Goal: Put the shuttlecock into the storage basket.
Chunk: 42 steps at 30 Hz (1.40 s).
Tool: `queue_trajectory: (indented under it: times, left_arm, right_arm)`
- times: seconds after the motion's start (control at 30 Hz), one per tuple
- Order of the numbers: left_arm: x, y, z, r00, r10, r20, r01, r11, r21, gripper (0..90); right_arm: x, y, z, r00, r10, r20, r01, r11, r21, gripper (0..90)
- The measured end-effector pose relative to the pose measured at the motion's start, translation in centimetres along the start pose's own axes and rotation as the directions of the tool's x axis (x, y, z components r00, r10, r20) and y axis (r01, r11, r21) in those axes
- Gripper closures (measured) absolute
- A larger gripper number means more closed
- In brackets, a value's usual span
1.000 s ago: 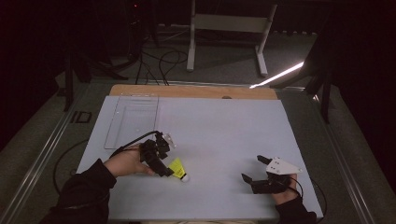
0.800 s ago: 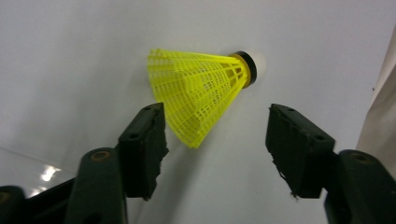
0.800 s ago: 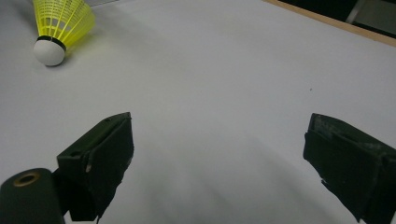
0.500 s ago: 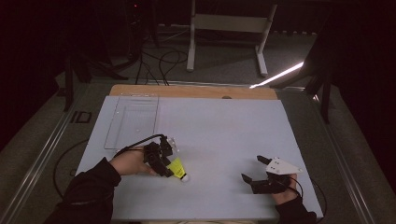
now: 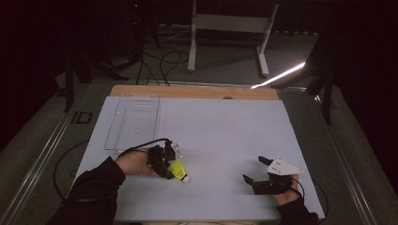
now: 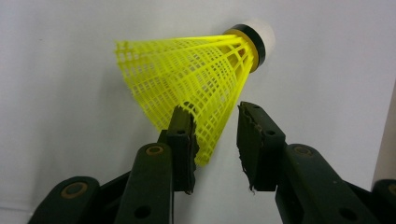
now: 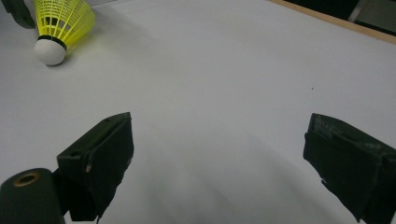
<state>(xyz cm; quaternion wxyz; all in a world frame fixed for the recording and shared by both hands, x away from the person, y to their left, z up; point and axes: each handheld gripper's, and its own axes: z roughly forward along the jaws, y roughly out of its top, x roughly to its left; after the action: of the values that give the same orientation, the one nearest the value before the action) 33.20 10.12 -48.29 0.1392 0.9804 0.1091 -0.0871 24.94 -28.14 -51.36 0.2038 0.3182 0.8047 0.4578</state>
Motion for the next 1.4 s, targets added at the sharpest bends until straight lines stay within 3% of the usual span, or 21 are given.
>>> queue_trajectory:
  times: [0.13, 0.4, 1.07, 1.4]
  left_arm:
    - [0.1, 0.1, 0.2, 0.9998, 0.011, 0.015, -0.011, 0.9999, 0.006, 71.9]
    - [-0.2, 0.3, -0.3, 0.9978, 0.061, 0.027, -0.061, 0.9981, -0.003, 88.8]
    - [-0.9, 1.4, -2.5, 0.9945, 0.098, 0.035, -0.098, 0.9949, -0.024, 89.7]
    - [-1.0, 1.7, -3.8, 0.9938, 0.111, 0.011, -0.11, 0.9932, -0.036, 89.7]
  right_arm:
    - [0.0, 0.0, 0.0, 1.0, 0.002, 0.0, -0.002, 1.0, 0.001, 8.6]
    - [0.0, 0.0, 0.0, 1.0, 0.006, 0.001, -0.006, 1.0, 0.004, 8.6]
    - [0.0, 0.0, 0.0, 1.0, 0.007, 0.004, -0.007, 1.0, 0.002, 8.6]
    - [0.0, 0.0, 0.0, 0.9999, 0.011, 0.001, -0.011, 1.0, 0.002, 8.6]
